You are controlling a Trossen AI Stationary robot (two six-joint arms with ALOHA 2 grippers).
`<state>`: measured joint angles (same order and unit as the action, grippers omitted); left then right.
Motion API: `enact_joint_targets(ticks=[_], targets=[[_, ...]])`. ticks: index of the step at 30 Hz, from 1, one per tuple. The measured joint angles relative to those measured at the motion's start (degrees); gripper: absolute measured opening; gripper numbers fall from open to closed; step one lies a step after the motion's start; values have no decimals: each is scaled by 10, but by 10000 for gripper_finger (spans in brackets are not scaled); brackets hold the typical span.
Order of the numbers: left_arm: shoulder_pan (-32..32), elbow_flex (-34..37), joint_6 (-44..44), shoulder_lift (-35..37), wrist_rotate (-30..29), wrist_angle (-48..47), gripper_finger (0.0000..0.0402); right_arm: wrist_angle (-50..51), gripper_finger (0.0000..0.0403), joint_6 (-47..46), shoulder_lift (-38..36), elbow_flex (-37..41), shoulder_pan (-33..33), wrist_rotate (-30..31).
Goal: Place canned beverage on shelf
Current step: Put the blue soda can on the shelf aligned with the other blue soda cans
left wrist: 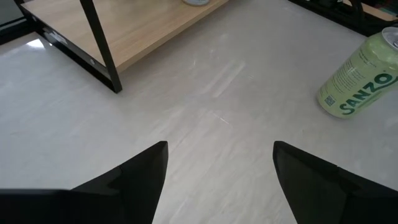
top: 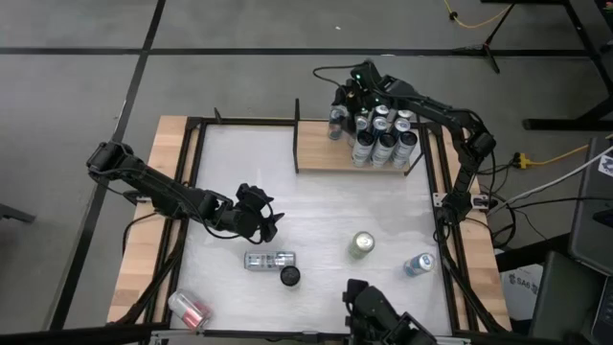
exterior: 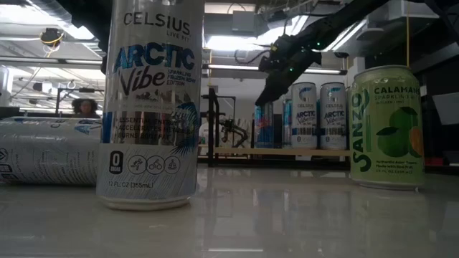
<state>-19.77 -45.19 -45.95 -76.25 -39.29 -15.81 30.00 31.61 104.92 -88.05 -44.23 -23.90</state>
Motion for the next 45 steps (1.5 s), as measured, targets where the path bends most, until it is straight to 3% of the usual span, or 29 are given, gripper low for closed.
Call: enact_joint_targets(ticks=[16,24,27,32,45], targets=[[0,0,0,0,0,0,283,17,312,-122,0,-77,33,36],[0,0,0,0,0,0,283,29,312,-90,0,-77,97,223],[0,0,0,0,0,0,283,33,312,-96,0,-77,101,268],[0,0,0,0,0,0,283,52,312,-148,0,-77,93,272],[0,0,0,0,0,0,283,78,312,-167,15,-77,89,243]])
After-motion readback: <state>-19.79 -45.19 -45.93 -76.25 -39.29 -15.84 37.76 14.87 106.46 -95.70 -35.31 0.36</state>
